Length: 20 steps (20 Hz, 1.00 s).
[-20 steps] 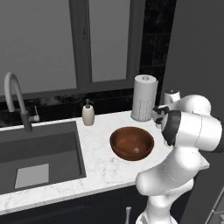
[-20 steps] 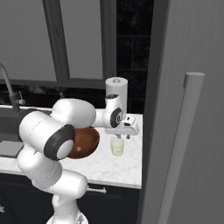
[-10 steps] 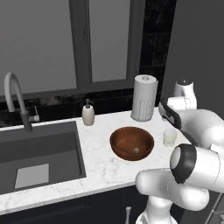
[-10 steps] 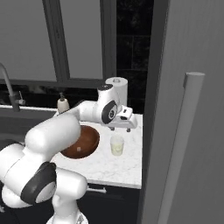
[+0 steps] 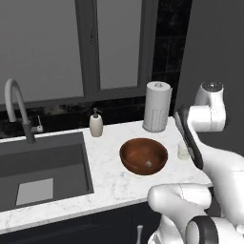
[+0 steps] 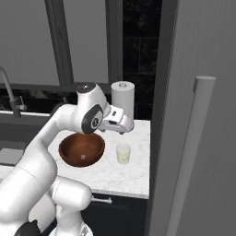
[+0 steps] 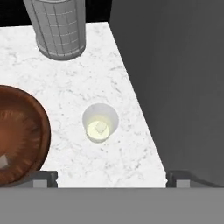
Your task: Grab a lemon wedge from the fridge and one ice cube from the ice bowl, and put them in the glass of lemonade.
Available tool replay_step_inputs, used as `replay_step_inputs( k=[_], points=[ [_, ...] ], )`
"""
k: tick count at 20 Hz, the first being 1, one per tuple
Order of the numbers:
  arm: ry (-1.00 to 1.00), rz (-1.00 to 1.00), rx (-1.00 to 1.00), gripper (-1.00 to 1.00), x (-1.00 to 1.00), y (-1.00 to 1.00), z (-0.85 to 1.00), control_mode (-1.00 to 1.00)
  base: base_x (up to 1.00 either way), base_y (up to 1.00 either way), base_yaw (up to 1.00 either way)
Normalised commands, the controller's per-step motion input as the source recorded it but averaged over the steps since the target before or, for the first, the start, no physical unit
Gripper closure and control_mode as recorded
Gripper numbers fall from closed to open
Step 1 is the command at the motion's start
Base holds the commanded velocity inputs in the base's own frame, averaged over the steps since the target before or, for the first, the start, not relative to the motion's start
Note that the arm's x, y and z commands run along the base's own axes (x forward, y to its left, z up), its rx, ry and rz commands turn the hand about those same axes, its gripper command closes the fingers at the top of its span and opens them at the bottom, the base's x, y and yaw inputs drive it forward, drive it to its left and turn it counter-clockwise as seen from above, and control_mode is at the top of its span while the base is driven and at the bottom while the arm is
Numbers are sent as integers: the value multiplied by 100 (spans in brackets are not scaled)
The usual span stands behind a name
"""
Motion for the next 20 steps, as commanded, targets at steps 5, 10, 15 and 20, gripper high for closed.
replay_step_inputs(
  k=[5, 10, 15, 20],
  points=[
    [-17, 2, 0, -100, -88, 73, 39, -100, 0, 0, 0],
    [-17, 4, 5, -100, -98, 60, 13, -100, 0, 0, 0],
    [-22, 9, 6, -100, -70, 42, 0, -100, 0, 0, 0],
    [-27, 9, 1, -100, -52, 21, 0, -100, 0, 0, 0]
  ],
)
